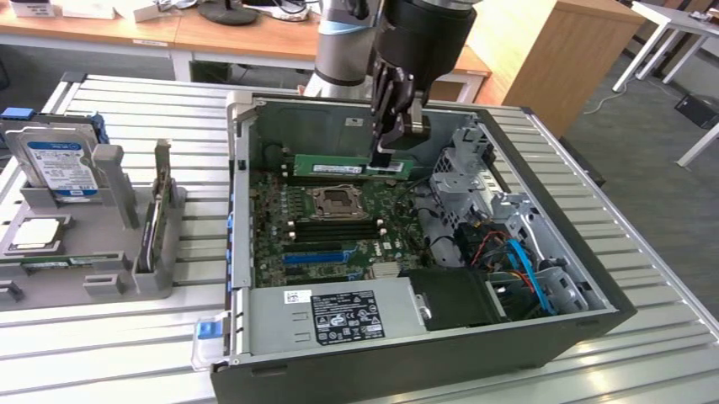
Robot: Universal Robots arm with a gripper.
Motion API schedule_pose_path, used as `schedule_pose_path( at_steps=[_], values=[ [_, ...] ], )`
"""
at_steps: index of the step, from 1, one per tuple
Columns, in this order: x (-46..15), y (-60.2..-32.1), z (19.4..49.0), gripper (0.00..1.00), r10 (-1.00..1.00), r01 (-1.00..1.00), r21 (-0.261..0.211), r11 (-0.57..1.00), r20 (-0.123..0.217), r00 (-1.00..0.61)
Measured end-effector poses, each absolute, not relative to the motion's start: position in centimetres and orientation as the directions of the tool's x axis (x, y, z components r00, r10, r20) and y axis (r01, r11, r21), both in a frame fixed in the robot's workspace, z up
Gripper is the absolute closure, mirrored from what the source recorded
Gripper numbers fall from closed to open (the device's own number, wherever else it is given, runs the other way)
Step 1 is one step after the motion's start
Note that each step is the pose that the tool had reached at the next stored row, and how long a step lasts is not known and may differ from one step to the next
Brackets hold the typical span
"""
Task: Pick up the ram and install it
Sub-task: 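Pick up the ram and move it above insertion slot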
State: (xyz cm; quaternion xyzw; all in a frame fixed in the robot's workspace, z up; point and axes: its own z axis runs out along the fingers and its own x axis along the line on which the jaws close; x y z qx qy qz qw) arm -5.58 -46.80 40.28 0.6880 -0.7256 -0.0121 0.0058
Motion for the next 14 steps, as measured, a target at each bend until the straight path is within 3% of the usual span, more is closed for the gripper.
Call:
schedule_pose_path(
  at_steps=[14],
  values=[
    [-5.07, -46.66, 40.26, 0.88, -0.998, -0.998, 0.026, 0.056, -0.009, -0.057]
  ],
)
